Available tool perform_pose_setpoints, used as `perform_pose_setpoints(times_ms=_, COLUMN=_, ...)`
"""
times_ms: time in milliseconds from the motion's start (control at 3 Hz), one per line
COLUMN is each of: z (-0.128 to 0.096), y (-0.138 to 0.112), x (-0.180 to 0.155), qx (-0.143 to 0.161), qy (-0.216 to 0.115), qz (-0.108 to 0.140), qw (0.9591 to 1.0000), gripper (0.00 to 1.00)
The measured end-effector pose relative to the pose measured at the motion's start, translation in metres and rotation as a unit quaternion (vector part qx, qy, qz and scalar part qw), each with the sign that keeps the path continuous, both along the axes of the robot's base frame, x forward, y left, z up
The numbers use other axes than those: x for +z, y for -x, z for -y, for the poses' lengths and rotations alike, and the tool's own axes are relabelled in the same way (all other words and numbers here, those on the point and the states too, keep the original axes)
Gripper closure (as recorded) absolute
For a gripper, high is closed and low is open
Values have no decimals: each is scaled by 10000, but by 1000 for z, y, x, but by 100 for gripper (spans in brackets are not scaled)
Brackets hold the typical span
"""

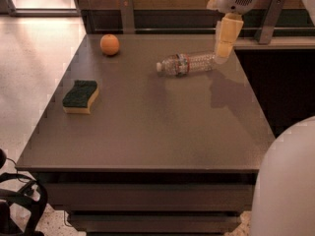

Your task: Place water bottle upright

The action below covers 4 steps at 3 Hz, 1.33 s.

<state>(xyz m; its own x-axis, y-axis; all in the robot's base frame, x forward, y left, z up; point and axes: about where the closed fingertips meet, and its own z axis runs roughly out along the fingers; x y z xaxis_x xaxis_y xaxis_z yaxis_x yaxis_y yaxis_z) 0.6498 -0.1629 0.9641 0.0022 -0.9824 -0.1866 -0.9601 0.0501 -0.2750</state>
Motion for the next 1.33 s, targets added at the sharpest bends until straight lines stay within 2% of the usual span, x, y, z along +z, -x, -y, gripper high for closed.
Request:
perform_pose_setpoints(times_ms=333, z=-4, y=-19, x=-25, qx=160, qy=-265, qz=-148, qw=9994, gripper=0)
perform_pose_setpoints(times_ms=667, z=-21, y=-38, x=-55, qx=478, qy=-711, qz=-241, qw=9960, gripper=0)
perform_pose_setpoints(times_ms=1000, z=-27, y=-38, x=-60, qx=452, qy=-667, qz=-201, qw=9965, gripper=0)
perform_pose_setpoints(times_ms=1333, z=-3, y=-38, x=-72, qx=188, qy=-582, qz=-50, qw=9981, gripper=0)
